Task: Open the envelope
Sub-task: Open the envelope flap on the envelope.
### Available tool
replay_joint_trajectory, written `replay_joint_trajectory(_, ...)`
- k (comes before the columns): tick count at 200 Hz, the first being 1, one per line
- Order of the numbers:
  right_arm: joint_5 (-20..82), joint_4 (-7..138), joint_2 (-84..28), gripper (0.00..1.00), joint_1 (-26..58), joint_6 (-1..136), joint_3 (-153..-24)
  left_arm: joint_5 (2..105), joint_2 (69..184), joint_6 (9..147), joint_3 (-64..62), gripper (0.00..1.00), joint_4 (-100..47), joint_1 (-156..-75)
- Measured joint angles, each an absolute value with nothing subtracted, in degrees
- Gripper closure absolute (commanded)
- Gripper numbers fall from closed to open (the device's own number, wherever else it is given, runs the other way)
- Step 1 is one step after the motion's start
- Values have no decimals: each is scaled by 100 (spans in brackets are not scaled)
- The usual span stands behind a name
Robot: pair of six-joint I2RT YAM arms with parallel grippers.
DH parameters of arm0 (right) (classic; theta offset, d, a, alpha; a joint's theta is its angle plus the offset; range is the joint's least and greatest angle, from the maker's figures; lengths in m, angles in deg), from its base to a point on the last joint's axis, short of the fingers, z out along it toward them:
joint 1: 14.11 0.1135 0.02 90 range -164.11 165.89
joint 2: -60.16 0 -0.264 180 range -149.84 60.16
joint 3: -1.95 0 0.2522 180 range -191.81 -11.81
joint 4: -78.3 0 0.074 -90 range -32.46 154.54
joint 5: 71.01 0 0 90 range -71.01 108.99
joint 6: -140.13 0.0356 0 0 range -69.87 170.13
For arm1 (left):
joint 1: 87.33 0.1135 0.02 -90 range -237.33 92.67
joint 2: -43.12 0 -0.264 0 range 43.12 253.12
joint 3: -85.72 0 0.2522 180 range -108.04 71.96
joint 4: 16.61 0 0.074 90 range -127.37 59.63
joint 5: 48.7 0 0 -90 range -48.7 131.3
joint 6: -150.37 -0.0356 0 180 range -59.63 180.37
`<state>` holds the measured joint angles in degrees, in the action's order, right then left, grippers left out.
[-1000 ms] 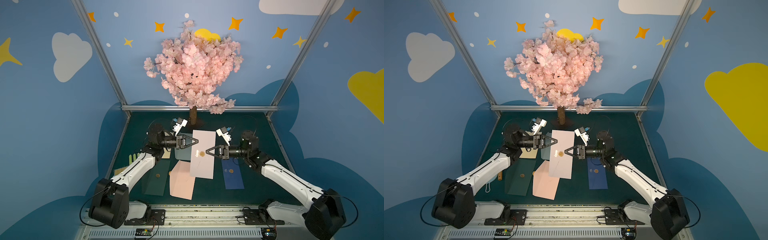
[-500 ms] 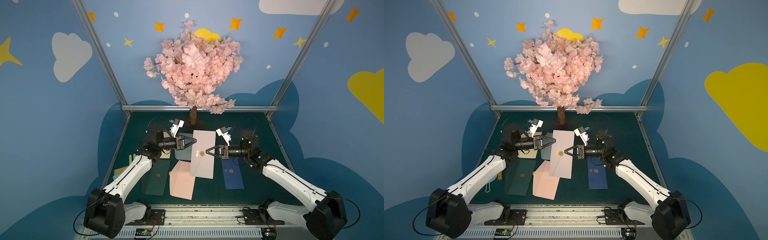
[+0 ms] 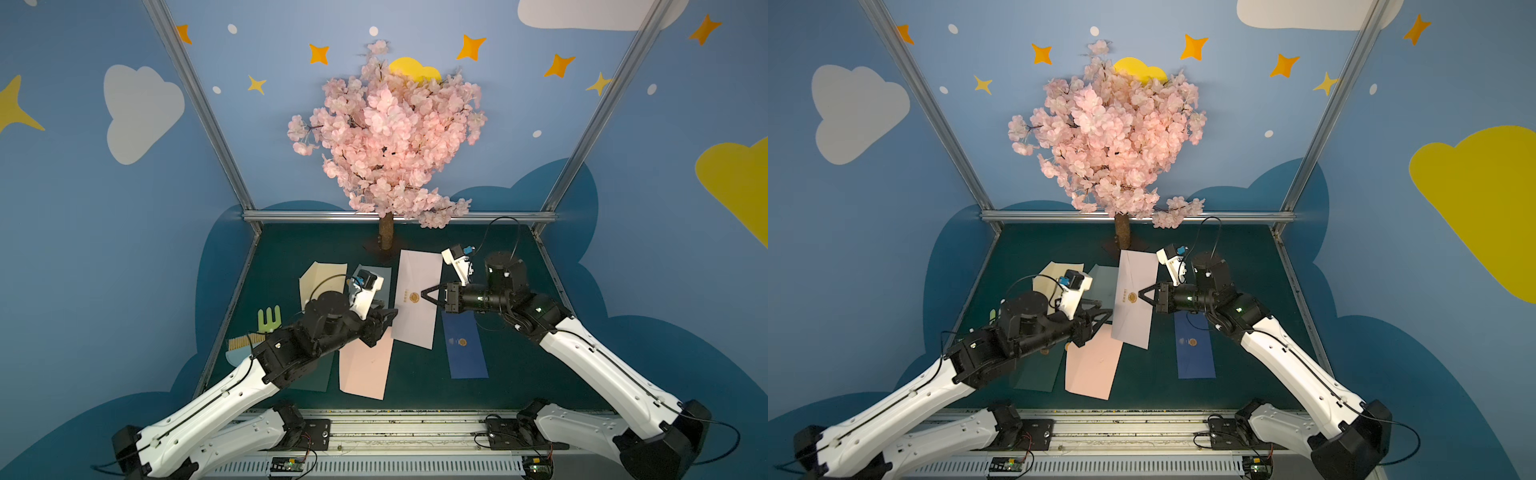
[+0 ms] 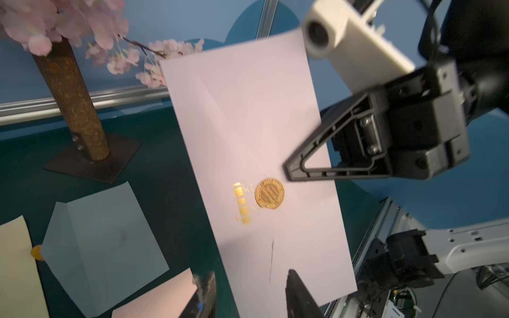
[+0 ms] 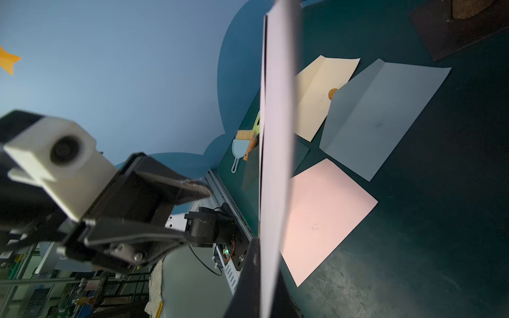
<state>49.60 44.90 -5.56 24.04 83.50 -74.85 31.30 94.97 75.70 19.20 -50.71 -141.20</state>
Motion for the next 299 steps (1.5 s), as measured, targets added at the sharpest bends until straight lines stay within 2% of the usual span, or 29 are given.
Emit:
replay_joint_trajectory(23, 4652, 4199, -685, 100, 2557, 8328, -7737, 1707, 9886, 7348, 2006, 50, -5165, -15014)
replay_joint_trajectory(43, 4375, 3987, -752, 100, 2714, 8310, -7962, 822, 10324, 7179, 2001, 48, -5143, -15432)
replay_joint_trajectory(79, 4023, 3791, -835, 100, 2926, 8315, -8196, -41, 10863, 7007, 1997, 47, -5058, -15576)
replay_joint_trajectory(121, 3771, 3701, -853, 100, 3090, 8378, -8215, -638, 10951, 6956, 1857, 47, -4964, -15602)
replay_joint_trajectory(176, 3636, 3638, -853, 100, 3245, 8442, -8215, -1123, 10949, 6974, 1724, 47, -4907, -15602)
replay_joint_trajectory(248, 3269, 3343, -903, 100, 3267, 8415, -8561, -815, 10216, 6974, 2379, 45, -4470, -15753)
replay_joint_trajectory(299, 3039, 3229, -1069, 100, 3322, 8396, -8781, -778, 10337, 6924, 2408, 45, -4155, -15873)
